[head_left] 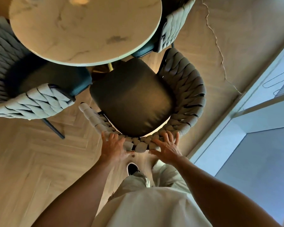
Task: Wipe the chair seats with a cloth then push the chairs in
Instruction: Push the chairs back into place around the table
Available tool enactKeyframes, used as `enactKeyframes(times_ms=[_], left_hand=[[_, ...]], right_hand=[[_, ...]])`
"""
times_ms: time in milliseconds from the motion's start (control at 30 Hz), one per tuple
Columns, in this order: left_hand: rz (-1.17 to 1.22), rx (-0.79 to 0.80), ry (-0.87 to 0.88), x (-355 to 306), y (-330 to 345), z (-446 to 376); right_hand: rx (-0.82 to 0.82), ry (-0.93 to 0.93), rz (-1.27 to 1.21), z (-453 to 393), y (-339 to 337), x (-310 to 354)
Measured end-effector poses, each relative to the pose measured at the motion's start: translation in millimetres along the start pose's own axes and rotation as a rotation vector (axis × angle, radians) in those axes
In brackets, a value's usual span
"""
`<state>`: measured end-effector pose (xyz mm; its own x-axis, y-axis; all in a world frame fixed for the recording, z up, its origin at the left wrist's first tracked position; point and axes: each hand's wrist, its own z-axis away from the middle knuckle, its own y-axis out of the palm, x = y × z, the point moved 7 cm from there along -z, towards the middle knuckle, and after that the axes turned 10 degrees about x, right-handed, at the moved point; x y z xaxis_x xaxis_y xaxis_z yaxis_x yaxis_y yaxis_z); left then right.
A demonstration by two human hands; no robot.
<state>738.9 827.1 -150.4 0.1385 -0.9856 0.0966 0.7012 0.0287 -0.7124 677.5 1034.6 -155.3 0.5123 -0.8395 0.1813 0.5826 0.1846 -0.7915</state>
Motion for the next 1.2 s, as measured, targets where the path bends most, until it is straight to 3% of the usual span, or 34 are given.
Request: enactKeyframes(times_ms=[300, 400, 500, 733, 967, 1200], left_hand=[[0.085, 0.172, -0.014, 4.3, -10.1, -16.5], [0.316, 0.268, -0.051, 5.1, -11.5, -27.4], [0.617, 0.218, -0.082, -11.5, -22.6, -47.4], [0.937, 0.099, -0.074, -129.0, -110.8, -89.5], [1.086, 0.085, -0.043, -239.9, -201.4, -142.7], [1.168, 0.012, -0.099, -287.6, -270.1, -213.4]], right_hand=[[0.096, -0.059, -0.061, -10.7, -6.5, 4.1], [0.036, -0.212, -0.245, -7.1, -27.3, -7.5], [-0.13, -0.246, -0.533, -14.0, -64.9, -59.8], [-0.254, -0.208, -0.523, -57.3, -151.9, -203.9], [-0.011, -0.091, -0.498, -100.3, -191.4, -340.5], [-0.012, -0.039, -0.526, -129.7, -241.2, -431.7]])
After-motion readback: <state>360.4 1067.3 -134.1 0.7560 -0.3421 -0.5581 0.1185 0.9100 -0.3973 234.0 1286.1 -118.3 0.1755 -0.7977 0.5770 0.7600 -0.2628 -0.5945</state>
